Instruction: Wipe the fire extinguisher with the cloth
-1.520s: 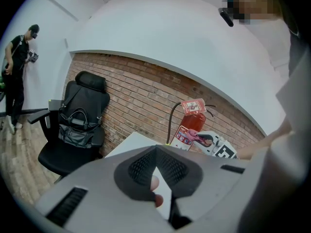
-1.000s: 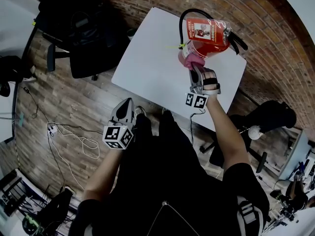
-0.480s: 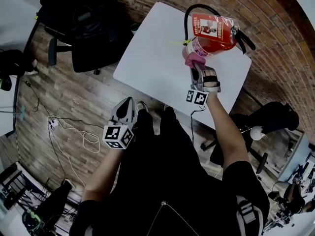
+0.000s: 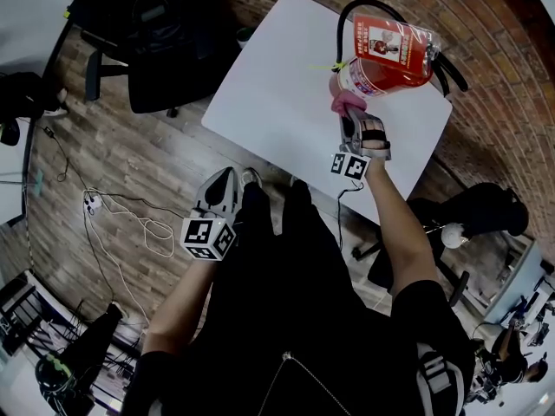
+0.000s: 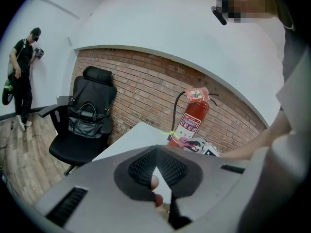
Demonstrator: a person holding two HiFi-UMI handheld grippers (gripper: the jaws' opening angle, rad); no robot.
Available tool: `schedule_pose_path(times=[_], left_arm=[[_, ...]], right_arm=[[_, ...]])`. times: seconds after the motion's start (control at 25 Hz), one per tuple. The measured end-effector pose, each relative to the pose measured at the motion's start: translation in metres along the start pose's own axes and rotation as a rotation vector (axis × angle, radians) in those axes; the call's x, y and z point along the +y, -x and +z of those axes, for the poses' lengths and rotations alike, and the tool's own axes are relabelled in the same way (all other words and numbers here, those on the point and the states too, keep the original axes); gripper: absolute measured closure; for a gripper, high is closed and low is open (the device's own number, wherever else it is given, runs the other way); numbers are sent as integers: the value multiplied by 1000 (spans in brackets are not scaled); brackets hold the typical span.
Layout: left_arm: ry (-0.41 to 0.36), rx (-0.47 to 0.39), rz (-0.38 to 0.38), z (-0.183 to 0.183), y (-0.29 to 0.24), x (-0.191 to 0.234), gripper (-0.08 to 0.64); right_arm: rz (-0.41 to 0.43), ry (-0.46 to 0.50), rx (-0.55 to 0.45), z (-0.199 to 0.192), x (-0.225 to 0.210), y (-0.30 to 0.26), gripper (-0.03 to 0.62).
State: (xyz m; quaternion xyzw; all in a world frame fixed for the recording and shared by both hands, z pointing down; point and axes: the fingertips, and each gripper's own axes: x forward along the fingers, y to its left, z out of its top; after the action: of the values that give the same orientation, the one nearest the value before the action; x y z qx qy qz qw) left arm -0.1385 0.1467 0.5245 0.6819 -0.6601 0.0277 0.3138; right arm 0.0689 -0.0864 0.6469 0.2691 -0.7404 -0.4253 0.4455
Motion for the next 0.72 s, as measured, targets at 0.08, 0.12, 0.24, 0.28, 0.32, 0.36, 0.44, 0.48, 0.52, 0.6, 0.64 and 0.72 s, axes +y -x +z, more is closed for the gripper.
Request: schedule_pose_path(times=[0.08, 0.12, 0.24, 0.28, 0.32, 0.36, 0.44, 0.48, 0.52, 0.6, 0.64, 0.72], left_arm=[[3, 1, 7, -1, 1, 2, 534], [4, 3, 11, -2, 1, 3, 534], [7, 9, 20, -6, 2, 6, 534], [8, 11, 23, -8, 2, 7, 534], [10, 12, 27, -9, 3, 8, 534], [12, 13, 32, -10, 3, 9, 534], [17, 17, 41, -13, 4, 12, 534], [19, 19, 45, -15, 4, 13, 534], [20, 21, 50, -16, 4, 14, 534], [23, 21, 57, -18, 4, 16, 534], [26, 21, 62, -19, 4, 17, 534], [31, 20, 72, -20, 5, 19, 534]], right_arm=[[5, -5, -1, 0, 4, -3, 492], [9, -6, 0, 0, 6, -4, 491], [22, -8, 4, -2, 14, -9, 492], [27, -8, 6, -2, 17, -11, 491], [32, -9, 8, -3, 19, -13, 491], [37, -9, 9, -4, 22, -14, 491], [47, -8, 9, -5, 27, -17, 491], [52, -8, 10, -6, 30, -20, 491], [58, -10, 11, -6, 33, -22, 491], [72, -19, 15, -8, 40, -27, 491], [80, -26, 18, -8, 43, -28, 491], [95, -42, 24, -9, 49, -32, 491]])
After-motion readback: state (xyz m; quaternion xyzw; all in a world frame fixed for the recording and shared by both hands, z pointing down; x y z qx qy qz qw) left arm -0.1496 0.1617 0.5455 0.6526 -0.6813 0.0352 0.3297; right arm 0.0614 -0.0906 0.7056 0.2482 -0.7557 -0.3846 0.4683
